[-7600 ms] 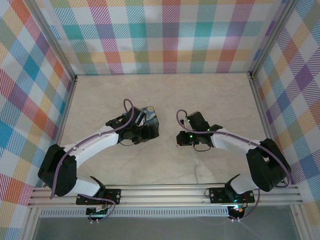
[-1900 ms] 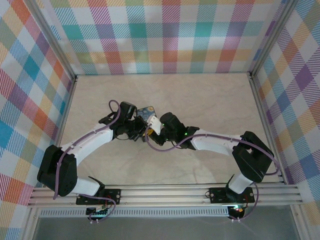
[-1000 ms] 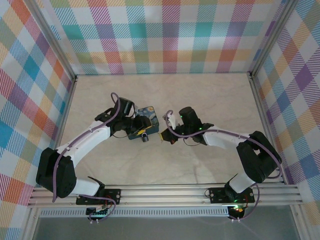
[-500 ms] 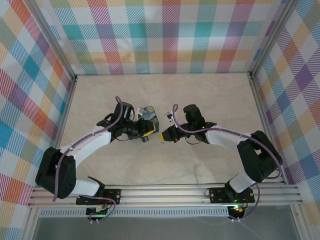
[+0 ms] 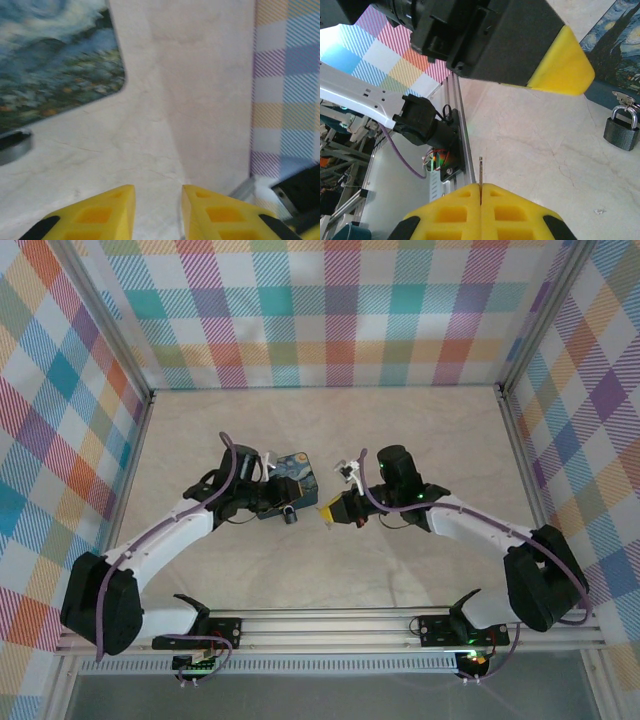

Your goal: Unlock a padlock with a key

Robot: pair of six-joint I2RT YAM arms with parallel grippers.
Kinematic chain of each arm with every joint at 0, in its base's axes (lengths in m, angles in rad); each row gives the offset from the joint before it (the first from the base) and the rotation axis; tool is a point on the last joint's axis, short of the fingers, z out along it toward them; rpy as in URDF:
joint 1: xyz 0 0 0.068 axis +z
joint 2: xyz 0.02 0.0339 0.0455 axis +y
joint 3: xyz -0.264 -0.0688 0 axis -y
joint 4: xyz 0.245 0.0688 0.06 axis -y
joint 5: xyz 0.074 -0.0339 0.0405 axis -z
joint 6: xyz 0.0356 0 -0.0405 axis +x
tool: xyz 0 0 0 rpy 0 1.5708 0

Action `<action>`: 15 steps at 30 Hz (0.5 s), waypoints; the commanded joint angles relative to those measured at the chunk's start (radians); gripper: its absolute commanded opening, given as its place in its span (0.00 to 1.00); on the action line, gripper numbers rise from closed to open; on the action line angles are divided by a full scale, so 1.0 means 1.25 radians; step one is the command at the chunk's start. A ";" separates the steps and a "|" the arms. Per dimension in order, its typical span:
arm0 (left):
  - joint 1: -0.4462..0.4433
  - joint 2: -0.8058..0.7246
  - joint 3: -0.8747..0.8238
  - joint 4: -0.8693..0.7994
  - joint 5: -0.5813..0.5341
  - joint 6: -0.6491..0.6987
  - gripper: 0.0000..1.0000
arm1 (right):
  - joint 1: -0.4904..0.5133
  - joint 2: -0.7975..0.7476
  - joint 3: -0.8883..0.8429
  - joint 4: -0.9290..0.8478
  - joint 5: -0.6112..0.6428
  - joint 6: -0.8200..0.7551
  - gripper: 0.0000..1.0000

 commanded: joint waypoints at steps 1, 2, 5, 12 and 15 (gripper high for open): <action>0.000 -0.035 -0.041 -0.079 -0.175 0.007 0.41 | -0.002 -0.030 -0.002 -0.045 -0.029 -0.052 0.00; -0.005 -0.038 -0.054 -0.068 -0.184 0.001 0.47 | -0.002 -0.036 -0.003 -0.052 -0.035 -0.059 0.00; -0.023 -0.042 -0.084 -0.035 -0.197 -0.029 0.56 | -0.002 -0.056 -0.011 -0.063 -0.043 -0.078 0.00; -0.045 -0.086 -0.058 0.067 -0.071 -0.060 0.47 | -0.002 -0.054 -0.017 -0.079 -0.050 -0.092 0.00; -0.045 -0.105 -0.042 0.092 0.018 0.008 0.44 | -0.002 -0.050 -0.030 -0.029 -0.076 -0.068 0.00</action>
